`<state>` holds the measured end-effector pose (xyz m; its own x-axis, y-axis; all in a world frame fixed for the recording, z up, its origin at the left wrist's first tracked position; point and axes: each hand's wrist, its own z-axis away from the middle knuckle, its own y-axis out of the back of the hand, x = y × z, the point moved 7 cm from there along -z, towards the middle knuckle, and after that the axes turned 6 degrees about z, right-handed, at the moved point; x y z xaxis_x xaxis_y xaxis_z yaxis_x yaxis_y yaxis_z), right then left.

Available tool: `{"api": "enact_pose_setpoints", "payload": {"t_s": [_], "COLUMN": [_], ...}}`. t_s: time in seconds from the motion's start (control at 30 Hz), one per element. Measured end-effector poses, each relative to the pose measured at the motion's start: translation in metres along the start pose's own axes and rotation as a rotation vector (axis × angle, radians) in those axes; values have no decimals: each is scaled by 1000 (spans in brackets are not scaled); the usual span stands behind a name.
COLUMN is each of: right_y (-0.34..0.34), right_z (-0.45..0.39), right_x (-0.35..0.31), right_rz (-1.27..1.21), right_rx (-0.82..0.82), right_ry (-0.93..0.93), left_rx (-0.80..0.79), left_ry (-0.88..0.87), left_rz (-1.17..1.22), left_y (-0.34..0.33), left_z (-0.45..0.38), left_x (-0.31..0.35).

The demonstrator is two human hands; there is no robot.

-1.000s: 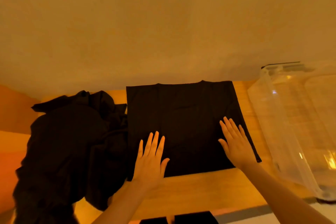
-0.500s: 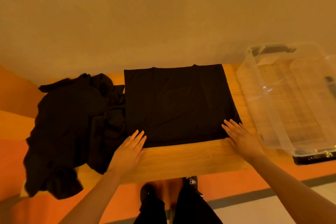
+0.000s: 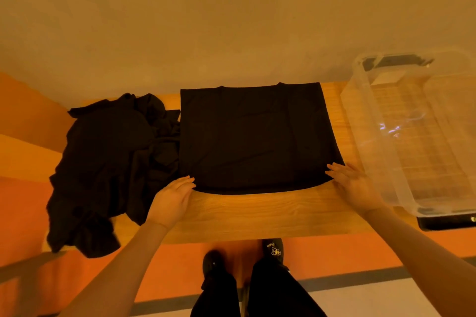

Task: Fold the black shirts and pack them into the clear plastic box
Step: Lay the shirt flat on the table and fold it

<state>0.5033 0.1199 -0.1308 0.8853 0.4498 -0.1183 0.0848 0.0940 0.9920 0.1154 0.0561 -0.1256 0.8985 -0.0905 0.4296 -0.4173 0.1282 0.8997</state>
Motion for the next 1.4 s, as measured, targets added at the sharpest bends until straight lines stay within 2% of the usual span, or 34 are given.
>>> {"api": "enact_pose_setpoints", "payload": {"t_s": [0.13,0.23,0.33,0.43,0.6,0.83,1.07,1.23,1.4], "right_y": [30,72,118,159,251,334,363,362,352], "right_z": [-4,-13,-29,-46,-61,-41,-4,11,9], "right_x": [-1,1,7,16,18,9,3,13,22], "right_rz": [-247,-377,-462,-504,-409,-472,-570,-725,-770], "right_rx": [-48,-6,136,186,277,412,402,289,161], "right_ry": [-198,-338,-400,-419,-339,-281,-281,-332,-359], "left_rx": [149,310,366,393,461,528,435,296,139], "left_ry": [238,244,192,111,-9,4,-22,-19,52], "left_rz": [294,339,270,183,117,215,285,335,407], "left_y": [39,90,137,182,262,317,334,336,326], "left_z": [-6,-16,-38,-62,-80,-56,-24,-8,-7], "left_x": [1,10,20,34,72,101,109,114,112]}}
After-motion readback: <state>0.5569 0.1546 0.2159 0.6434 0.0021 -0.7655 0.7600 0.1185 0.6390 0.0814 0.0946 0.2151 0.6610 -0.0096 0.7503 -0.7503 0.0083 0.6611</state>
